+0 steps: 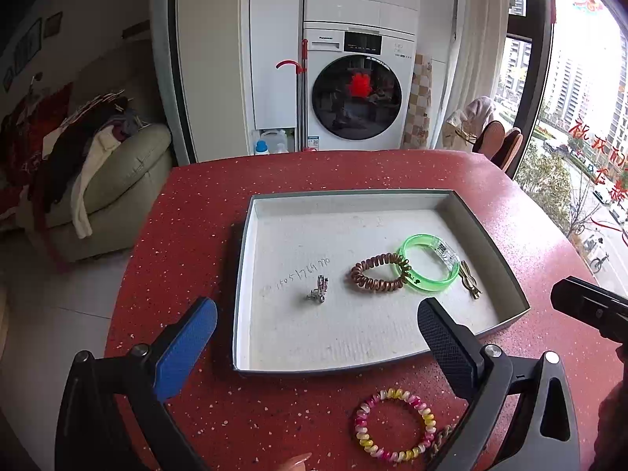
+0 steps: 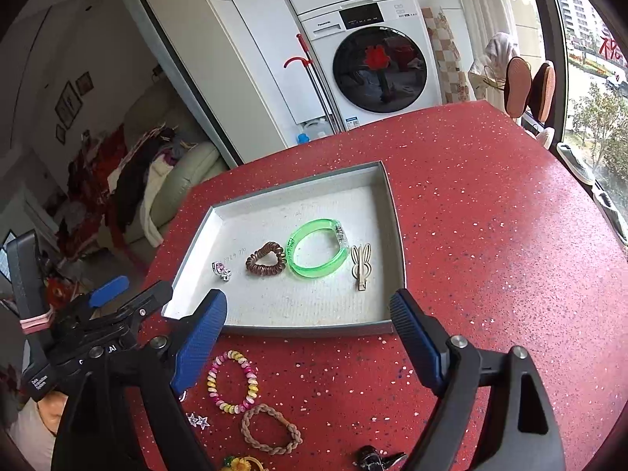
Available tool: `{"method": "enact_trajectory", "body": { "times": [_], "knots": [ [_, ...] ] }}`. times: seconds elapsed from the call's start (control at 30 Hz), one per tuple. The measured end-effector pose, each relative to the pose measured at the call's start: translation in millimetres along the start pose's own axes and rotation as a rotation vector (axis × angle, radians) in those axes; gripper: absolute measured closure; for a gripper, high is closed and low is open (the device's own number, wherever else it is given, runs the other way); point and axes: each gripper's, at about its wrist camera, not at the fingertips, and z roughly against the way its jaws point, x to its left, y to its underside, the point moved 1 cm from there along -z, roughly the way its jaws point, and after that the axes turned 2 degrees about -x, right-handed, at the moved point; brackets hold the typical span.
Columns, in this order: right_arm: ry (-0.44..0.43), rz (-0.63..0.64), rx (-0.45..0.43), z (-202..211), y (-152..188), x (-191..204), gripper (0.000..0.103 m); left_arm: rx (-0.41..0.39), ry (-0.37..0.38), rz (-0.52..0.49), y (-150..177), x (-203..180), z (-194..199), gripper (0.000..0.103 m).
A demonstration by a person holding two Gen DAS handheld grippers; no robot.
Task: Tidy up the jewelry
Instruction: 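Withdraw both tools from the tray toward the remaining clips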
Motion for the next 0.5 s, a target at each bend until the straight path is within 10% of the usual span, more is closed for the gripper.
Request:
{"method": "enact_trajectory", "body": {
  "times": [0.5],
  "knots": [
    [0.014,-0.01,0.102,27,48,-10,0.015,0.063,-0.054,-0.034,62,19,37,0.0]
  ]
}}
